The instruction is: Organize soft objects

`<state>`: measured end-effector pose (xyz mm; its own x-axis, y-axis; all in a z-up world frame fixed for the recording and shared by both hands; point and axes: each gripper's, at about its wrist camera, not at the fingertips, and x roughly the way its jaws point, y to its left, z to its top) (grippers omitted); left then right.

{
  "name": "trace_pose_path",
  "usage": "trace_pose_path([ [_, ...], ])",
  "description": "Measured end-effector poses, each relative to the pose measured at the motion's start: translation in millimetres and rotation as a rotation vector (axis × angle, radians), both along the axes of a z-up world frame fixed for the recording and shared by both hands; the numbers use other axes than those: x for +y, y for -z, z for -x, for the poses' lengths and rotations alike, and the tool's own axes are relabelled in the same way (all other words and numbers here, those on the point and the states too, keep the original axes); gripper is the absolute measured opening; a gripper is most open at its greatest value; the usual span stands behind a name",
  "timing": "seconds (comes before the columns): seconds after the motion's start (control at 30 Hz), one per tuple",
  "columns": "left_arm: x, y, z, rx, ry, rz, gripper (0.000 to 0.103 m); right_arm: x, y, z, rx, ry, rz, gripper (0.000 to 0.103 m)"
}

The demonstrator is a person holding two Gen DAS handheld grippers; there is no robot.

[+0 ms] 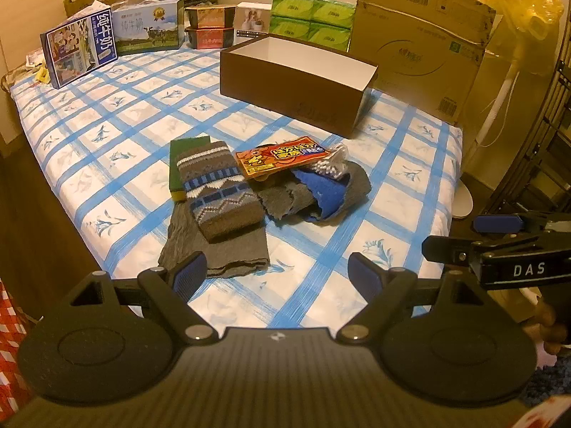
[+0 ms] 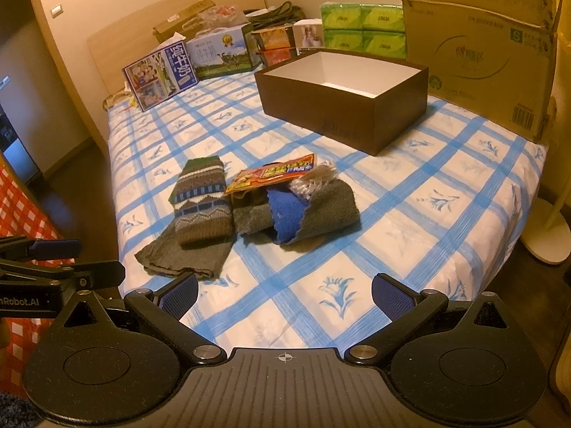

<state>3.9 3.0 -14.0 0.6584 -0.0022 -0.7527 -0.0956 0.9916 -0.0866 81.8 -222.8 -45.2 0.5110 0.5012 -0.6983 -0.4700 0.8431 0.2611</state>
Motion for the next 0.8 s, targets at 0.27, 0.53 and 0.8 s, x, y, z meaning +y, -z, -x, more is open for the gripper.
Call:
trace_pose_path([
  [0.27, 1.7, 0.1, -2.3, 0.011, -0.007, 0.001, 0.085, 0.9, 1.7, -1.6, 0.012, -0.007, 0.002, 0.103],
  [0.53, 3.5, 2.0, -4.9, 0.022, -0.016, 0.004, 0.085, 2.9, 3.4, -3.9, 0.021, -0.011, 0.005, 0.103],
  [0.8, 11.6, 6.0, -10.6, 0.02, -0.038, -0.012, 0.085, 6.5, 7.8, -10.0, 0.021, -0.015, 0.006, 0.103],
])
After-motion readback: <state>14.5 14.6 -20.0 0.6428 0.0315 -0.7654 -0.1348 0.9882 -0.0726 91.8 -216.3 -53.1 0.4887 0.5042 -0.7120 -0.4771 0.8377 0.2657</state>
